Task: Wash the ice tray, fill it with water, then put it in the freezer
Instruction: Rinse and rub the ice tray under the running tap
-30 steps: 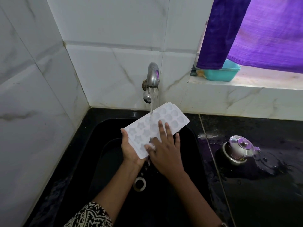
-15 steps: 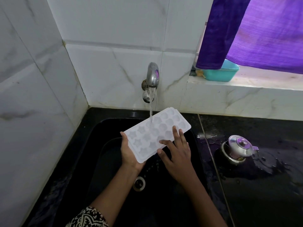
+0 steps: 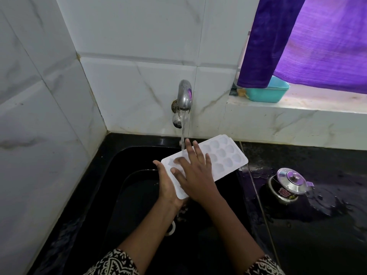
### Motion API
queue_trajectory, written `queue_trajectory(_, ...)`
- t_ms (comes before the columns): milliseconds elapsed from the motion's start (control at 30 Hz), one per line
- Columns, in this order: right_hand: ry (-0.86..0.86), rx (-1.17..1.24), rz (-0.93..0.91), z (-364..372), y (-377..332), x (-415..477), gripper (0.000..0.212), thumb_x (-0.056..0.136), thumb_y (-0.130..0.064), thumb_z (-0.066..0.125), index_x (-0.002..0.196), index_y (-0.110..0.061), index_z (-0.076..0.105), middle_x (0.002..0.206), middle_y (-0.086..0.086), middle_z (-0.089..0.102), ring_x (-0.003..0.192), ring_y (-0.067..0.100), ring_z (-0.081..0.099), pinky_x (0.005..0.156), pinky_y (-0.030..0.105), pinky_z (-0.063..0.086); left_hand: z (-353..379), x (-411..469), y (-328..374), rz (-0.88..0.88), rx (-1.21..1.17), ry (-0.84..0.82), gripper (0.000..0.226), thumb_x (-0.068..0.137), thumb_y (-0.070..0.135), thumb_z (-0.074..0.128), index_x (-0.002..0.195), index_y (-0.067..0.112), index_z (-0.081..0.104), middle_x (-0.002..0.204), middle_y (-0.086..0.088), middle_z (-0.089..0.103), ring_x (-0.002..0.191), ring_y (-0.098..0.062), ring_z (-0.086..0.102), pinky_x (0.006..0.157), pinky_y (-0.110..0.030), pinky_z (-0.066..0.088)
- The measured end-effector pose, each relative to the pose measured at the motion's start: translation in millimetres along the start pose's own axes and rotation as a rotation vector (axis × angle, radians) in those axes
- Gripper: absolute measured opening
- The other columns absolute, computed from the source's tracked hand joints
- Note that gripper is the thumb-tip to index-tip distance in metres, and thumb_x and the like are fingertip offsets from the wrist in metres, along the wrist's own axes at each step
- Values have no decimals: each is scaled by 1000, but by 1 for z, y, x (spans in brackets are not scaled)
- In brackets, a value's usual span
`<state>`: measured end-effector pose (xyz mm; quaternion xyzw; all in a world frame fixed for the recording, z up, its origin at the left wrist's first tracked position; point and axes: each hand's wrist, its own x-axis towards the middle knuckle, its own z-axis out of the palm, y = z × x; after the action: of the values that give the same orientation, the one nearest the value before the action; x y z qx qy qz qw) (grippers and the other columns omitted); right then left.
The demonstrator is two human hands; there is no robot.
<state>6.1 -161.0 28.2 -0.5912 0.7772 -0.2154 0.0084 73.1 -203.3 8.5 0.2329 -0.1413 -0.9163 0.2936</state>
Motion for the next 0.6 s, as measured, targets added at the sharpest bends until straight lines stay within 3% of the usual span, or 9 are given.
queue_trajectory(67,40,-52,-41,4,-4,2,60,87,-56,21,109,-22,64,158,6,15,146,21,2,111,57,11,-4,2,-2,-7,4,32,97,74,88,19,132,19,55,121,-14,66,106,-32,66,87,-50,49)
queue_trajectory(200,-32,-137,-69,0,1,3,69,84,-59,11,107,-24,66,159,4,13,147,20,0,112,56,6,-8,2,-5,-17,23,41,88,78,85,24,125,20,61,120,-15,67,107,-34,65,90,-52,49)
queue_trajectory(267,52,-195,-65,0,1,4,59,88,-56,21,87,-23,70,155,7,27,145,24,15,109,58,18,-6,1,-9,-44,49,68,86,80,82,27,126,18,60,118,-16,68,105,-33,67,86,-50,51)
queue_trajectory(333,104,-232,-67,5,-1,3,51,89,-53,29,83,-23,69,152,6,33,143,22,24,107,57,25,-6,1,-11,-32,22,63,80,84,77,32,131,17,57,117,-14,68,103,-30,68,83,-46,51)
queue_trajectory(467,-32,-170,-102,3,10,1,62,89,-58,15,115,-27,62,159,-3,3,146,16,-3,113,54,7,-4,3,-3,-12,15,27,75,87,75,31,126,18,60,116,-13,69,101,-29,69,82,-45,50)
queue_trajectory(533,5,-167,-73,-2,13,5,62,90,-60,15,102,-28,67,158,-4,0,146,16,-4,113,51,4,-1,1,-5,-45,52,16,78,87,75,26,119,15,63,111,-16,70,95,-31,70,80,-46,50)
queue_trajectory(600,101,-157,-71,-2,6,5,61,91,-62,21,89,-24,69,158,1,15,146,18,7,112,52,12,2,1,-7,-24,36,-1,74,89,73,26,122,17,62,112,-14,70,96,-30,70,80,-45,51)
